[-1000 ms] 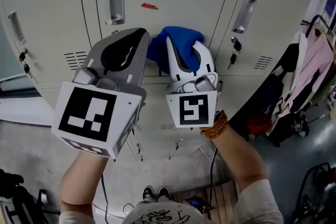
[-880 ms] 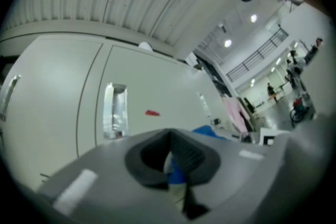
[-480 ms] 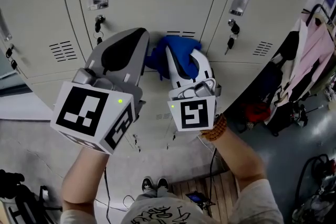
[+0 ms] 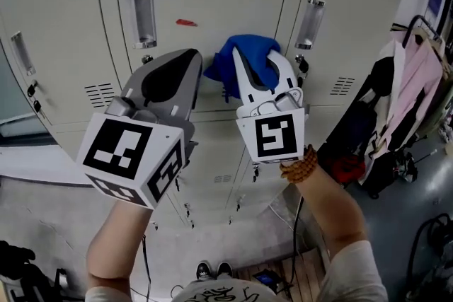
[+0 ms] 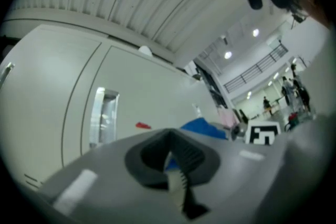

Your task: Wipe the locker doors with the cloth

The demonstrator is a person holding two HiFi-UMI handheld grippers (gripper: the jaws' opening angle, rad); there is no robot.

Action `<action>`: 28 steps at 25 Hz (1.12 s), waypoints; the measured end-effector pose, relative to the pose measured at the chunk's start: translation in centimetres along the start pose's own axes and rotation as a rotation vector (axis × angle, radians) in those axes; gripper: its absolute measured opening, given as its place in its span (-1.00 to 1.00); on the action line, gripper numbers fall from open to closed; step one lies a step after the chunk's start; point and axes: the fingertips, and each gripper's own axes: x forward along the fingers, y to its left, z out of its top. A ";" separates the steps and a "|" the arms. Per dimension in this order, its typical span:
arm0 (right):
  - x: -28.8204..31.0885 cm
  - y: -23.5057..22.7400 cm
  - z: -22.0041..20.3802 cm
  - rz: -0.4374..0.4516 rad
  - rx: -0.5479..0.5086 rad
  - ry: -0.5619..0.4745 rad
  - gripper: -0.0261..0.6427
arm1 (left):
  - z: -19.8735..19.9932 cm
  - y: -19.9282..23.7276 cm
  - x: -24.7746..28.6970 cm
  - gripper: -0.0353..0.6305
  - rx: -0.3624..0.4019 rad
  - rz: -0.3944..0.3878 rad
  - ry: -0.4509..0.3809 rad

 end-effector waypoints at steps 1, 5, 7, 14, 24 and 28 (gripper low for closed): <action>0.5 -0.7 0.8 -0.005 -0.012 -0.008 -0.85 | 0.6 0.2 0.0 -0.89 0.010 0.002 -0.008; 2.2 -3.5 3.9 -0.030 -0.051 -0.048 -0.85 | 3.2 1.0 0.0 -0.89 0.034 0.016 -0.045; 3.0 -4.8 5.4 -0.040 -0.064 -0.075 -0.85 | 4.6 1.3 0.3 -0.89 0.037 0.014 -0.066; 5.3 -8.2 9.3 -0.064 -0.071 -0.125 -0.85 | 9.1 1.5 0.9 -0.89 0.091 0.005 -0.134; 8.1 -14.1 14.0 -0.119 -0.075 -0.186 -0.85 | 13.3 2.0 1.2 -0.89 0.168 0.013 -0.202; 9.0 -16.2 15.4 -0.137 -0.071 -0.193 -0.85 | 13.1 2.7 1.1 -0.89 0.163 0.021 -0.200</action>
